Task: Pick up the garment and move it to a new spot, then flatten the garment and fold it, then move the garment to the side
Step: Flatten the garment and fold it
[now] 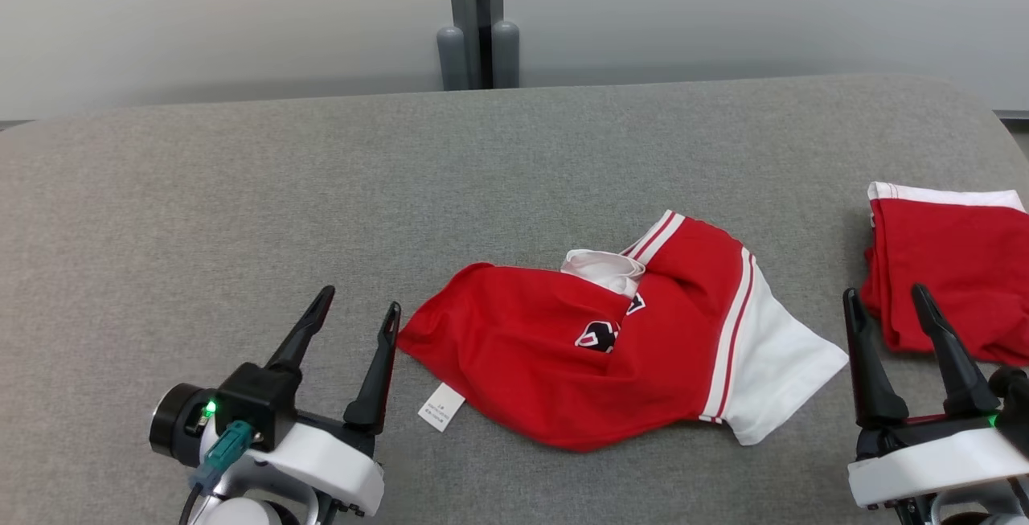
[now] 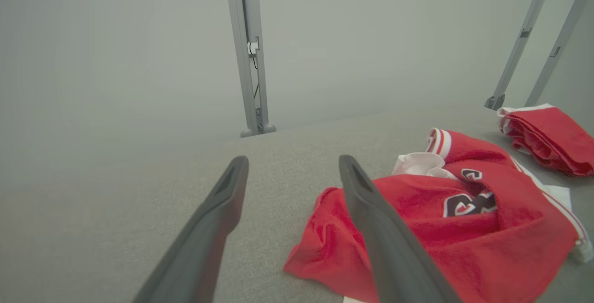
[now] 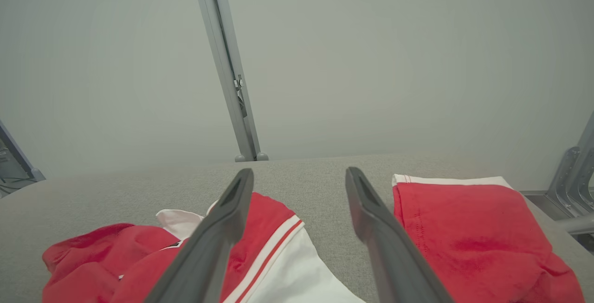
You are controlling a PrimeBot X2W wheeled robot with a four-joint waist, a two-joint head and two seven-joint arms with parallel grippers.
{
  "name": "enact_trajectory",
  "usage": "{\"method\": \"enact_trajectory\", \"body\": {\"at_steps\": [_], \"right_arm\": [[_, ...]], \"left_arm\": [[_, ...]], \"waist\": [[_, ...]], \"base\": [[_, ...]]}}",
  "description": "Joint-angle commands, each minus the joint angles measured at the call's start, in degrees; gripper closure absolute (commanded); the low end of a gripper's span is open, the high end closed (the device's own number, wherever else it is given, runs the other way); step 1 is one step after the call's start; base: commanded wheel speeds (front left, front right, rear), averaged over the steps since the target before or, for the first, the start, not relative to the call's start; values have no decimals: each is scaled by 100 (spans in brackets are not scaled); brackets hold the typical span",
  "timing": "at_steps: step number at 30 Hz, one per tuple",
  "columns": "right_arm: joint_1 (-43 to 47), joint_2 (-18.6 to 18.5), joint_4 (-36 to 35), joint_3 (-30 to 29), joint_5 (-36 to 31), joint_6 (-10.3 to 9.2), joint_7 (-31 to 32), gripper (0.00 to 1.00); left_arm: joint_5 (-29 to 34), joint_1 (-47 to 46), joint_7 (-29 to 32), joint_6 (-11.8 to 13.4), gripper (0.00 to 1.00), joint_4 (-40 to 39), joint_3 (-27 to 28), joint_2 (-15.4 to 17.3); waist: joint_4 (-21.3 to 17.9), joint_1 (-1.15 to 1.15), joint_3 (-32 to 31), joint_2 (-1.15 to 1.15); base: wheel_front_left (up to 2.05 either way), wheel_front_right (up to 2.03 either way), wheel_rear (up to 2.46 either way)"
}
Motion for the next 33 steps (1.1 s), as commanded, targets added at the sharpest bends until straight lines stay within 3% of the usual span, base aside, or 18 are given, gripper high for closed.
{"method": "enact_trajectory", "body": {"at_steps": [1, 8, 18, 19, 20, 21, 22, 23, 33], "right_arm": [[-78, -17, -5, 24, 33, 2, -25, 0], [-207, 4, 111, 37, 111, 2, -135, 0], [-362, 31, 372, -27, 185, 2, -331, 0], [-377, 32, 420, -42, 180, 2, -337, 0], [-382, 16, 479, -62, 172, 2, -341, 0], [-398, -1, 526, -81, 174, 2, -343, 0], [-432, -27, 593, -94, 165, 2, -328, 0], [-512, -87, 736, -74, 158, 2, -315, 0], [-1303, -496, 2549, 678, 281, 2, -428, 0]], "left_arm": [[-6, -147, 79, -86, 0, 88, -51, 45], [-191, -391, 615, -390, 0, 793, -220, 152], [-321, -788, 845, -556, 0, 1652, -215, 360], [-319, -852, 822, -575, 19, 1719, -218, 378], [-308, -896, 843, -588, 48, 1790, -240, 396], [-311, -937, 826, -596, 64, 1836, -245, 398], [-327, -989, 789, -603, 94, 1879, -241, 397], [-331, -1048, 774, -607, 100, 1950, -250, 393], [-358, -1352, 647, -651, 100, 2093, -388, 264]], "waist": [[-99, 0, 102, 0], [-458, 0, 453, 0], [-723, 0, 801, 0], [-734, 0, 825, 0], [-739, 0, 841, 0], [-740, 0, 857, 0], [-739, 0, 871, 0], [-721, 0, 893, 0], [-456, 0, 1032, 0]], "base": [[0, 0, 0], [0, 0, 0], [0, 0, 0], [0, 0, 0], [0, 0, 0], [0, 0, 0], [0, 0, 0], [0, 0, 0], [0, 0, 0]]}}
